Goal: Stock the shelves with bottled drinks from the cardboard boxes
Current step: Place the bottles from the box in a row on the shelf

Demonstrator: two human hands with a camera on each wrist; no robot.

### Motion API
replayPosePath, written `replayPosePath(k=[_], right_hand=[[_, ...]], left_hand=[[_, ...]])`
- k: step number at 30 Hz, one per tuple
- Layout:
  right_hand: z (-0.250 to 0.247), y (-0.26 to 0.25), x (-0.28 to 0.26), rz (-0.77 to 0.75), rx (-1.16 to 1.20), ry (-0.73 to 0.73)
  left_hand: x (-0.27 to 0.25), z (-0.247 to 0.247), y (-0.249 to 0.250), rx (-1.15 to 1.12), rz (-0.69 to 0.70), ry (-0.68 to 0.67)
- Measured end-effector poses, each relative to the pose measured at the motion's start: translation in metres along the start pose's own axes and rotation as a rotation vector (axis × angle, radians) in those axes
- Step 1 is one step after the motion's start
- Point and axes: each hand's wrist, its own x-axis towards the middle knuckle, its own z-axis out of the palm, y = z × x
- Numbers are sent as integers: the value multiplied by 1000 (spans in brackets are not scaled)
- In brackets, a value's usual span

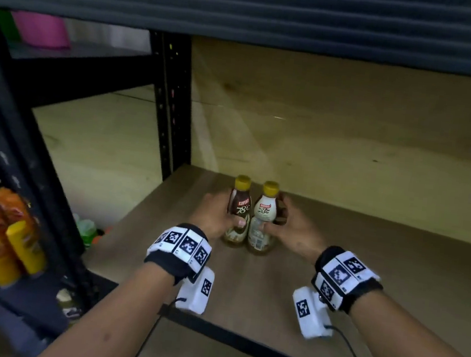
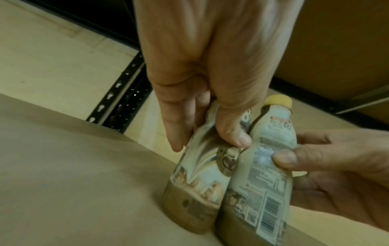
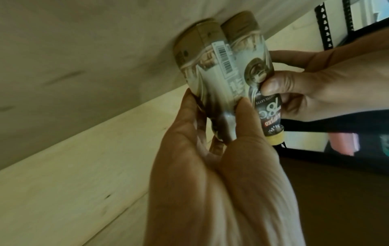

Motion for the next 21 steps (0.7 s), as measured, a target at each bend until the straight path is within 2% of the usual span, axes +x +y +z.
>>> replayPosePath(k=[5, 10, 12, 14, 17, 20, 21], right_hand=[[53, -27, 85, -23, 42, 7], [74, -38, 148, 47, -346, -17], [77, -41, 164, 83, -408, -61], [78, -44, 179, 127, -381, -96], [78, -46, 203, 155, -291, -55], [81, -54, 220, 88, -167, -19], [83, -56, 225, 53, -157, -6]], left_hand=[[63, -33, -52, 31, -73, 147], [118, -62, -87, 41, -150, 231], [140, -72, -98, 62, -180, 260], [160, -79, -104, -5, -200, 273], [186, -84, -110, -151, -205, 272], [202, -86, -113, -319, -264, 343], [205, -85, -117, -295, -307, 383]])
